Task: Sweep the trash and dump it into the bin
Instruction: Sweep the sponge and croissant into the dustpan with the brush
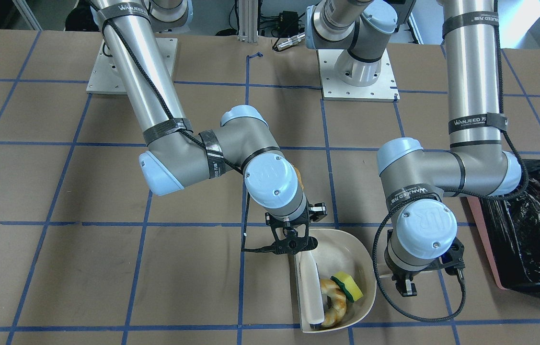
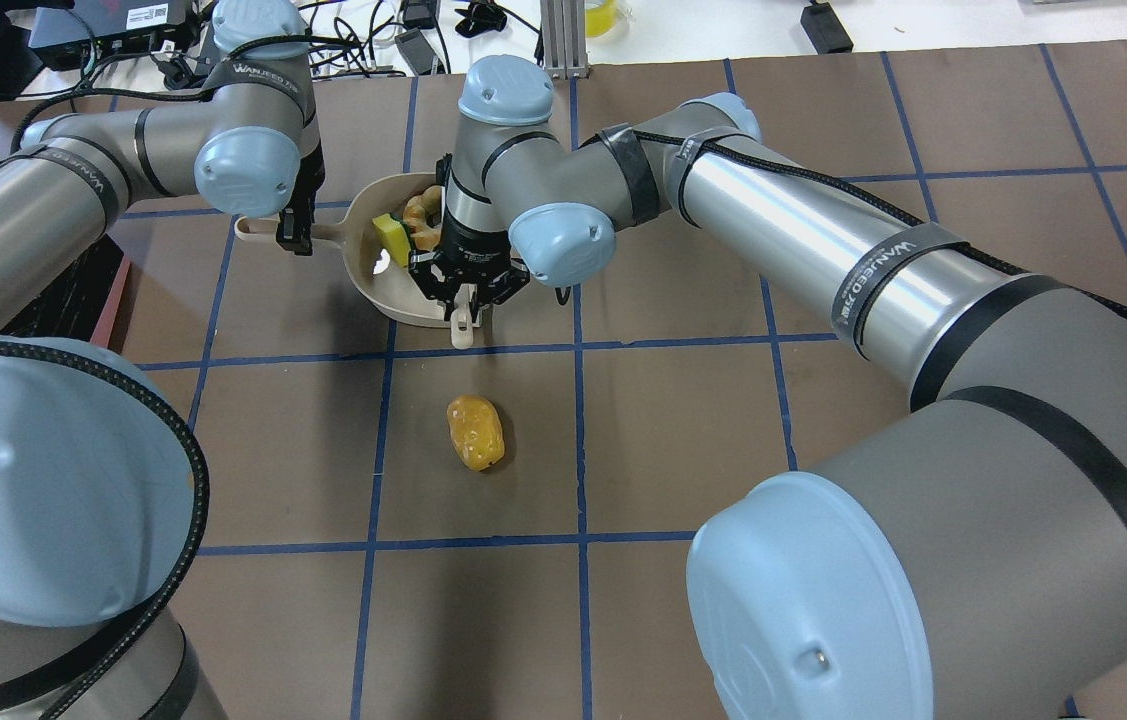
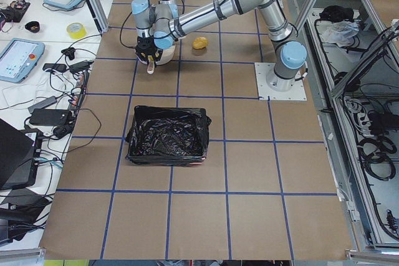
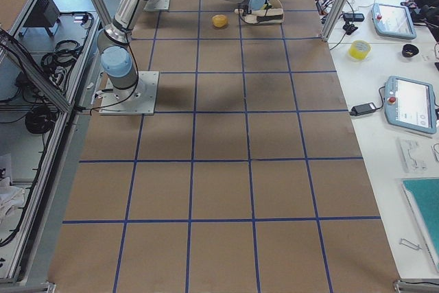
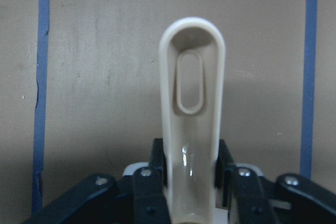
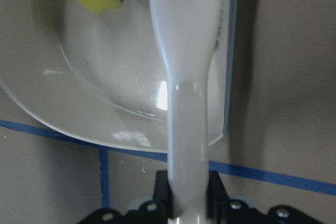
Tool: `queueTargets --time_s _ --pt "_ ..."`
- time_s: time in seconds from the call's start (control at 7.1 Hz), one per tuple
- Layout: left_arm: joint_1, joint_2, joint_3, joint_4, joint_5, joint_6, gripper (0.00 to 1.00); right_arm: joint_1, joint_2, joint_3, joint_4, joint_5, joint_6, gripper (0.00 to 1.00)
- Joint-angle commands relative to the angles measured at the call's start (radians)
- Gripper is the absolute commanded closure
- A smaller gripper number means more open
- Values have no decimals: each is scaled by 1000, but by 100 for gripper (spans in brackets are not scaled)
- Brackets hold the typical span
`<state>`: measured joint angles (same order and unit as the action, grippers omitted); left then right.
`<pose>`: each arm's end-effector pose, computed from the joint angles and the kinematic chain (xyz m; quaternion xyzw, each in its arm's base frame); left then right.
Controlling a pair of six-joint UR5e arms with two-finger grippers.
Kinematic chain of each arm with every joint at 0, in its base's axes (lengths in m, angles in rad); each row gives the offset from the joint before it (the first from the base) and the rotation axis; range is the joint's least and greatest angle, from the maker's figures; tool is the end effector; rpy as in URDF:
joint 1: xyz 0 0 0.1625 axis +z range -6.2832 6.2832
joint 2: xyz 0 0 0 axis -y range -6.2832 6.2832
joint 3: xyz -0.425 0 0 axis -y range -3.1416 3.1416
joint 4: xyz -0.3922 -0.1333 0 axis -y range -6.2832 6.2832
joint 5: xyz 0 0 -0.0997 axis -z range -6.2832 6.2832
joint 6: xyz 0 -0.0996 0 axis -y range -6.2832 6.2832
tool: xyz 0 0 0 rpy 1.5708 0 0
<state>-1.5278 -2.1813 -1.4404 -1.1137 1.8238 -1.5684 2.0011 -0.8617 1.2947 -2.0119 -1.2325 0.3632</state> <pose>-0.0787 -0.6930 0.2309 -0.7145 0.6881 -0.0789 0.0991 0.4570 -0.5970 0.2273 -0.0337 0.9851 0.0614 0.1568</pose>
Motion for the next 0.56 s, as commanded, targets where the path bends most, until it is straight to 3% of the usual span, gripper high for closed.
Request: queueTargets --time_s 0.0,0.42 --pt "0 0 0 0 -3 1 100 -4 -23 -6 16 -42 2 92" --pt "0 -2 0 0 -3 2 100 -31 -85 -8 181 -123 11 92"
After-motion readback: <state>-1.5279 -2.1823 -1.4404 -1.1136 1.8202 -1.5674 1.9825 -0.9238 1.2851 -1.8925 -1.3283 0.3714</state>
